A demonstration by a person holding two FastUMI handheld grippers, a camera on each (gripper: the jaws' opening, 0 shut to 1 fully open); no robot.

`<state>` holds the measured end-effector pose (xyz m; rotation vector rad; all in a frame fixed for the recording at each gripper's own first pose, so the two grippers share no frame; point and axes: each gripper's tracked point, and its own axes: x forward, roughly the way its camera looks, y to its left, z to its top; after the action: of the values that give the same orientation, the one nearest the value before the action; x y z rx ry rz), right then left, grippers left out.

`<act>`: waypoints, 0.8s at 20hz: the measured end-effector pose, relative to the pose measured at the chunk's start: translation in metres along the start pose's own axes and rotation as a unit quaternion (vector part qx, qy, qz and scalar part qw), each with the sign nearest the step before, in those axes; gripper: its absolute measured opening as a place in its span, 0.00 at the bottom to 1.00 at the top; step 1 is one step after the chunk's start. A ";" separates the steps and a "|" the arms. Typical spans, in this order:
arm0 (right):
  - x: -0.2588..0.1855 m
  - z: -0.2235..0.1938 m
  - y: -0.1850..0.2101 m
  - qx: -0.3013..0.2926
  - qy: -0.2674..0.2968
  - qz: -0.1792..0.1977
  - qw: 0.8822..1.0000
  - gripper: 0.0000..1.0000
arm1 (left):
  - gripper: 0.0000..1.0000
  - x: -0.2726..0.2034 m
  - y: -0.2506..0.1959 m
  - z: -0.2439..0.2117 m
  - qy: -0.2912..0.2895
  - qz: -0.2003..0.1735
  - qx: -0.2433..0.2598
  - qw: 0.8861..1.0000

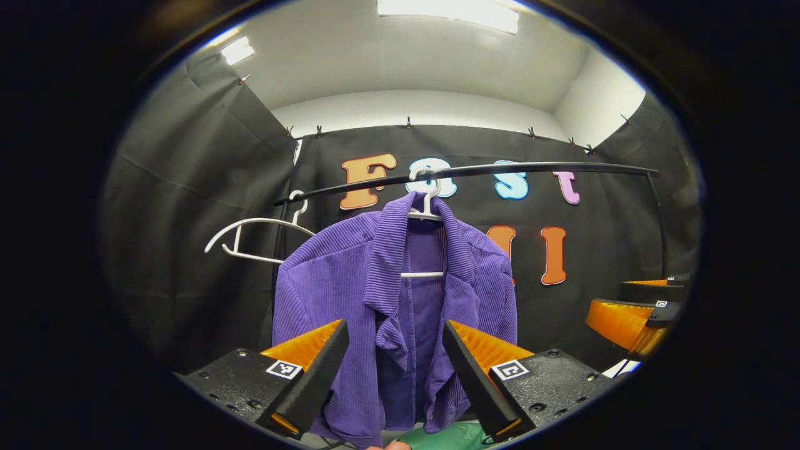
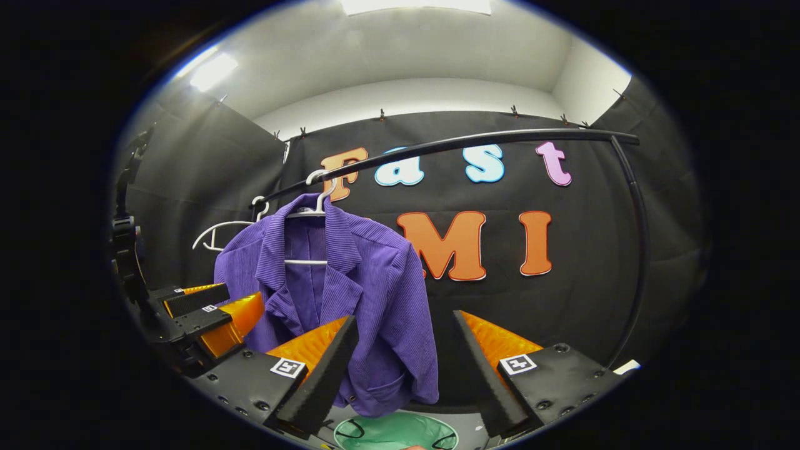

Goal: Grasp the clothes on the hanger with both hands and then place them into the laundry hamper below.

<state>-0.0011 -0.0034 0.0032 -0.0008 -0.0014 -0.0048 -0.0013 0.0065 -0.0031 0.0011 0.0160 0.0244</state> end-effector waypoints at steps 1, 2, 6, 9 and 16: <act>0.001 -0.001 0.001 0.001 0.002 0.001 1.000 0.94 | 0.92 0.000 0.001 0.000 0.000 0.001 0.000 1.000; 0.002 -0.003 0.002 0.002 0.004 0.002 1.000 0.94 | 0.92 -0.001 0.003 0.000 -0.001 0.003 -0.001 1.000; 0.008 -0.008 0.010 0.001 0.012 0.012 1.000 0.98 | 0.92 -0.002 0.015 -0.001 0.001 0.016 -0.003 1.000; 0.017 -0.015 0.017 -0.004 0.022 0.021 1.000 0.98 | 0.92 -0.008 0.025 -0.003 0.004 0.025 -0.016 1.000; 0.060 -0.027 0.046 0.004 0.036 0.042 0.998 0.94 | 0.92 -0.013 0.060 -0.008 0.012 0.040 -0.025 0.999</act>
<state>0.0588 0.0420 -0.0240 0.0067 0.0710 0.0799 -0.0159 0.0662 -0.0112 -0.0478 0.0399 0.1042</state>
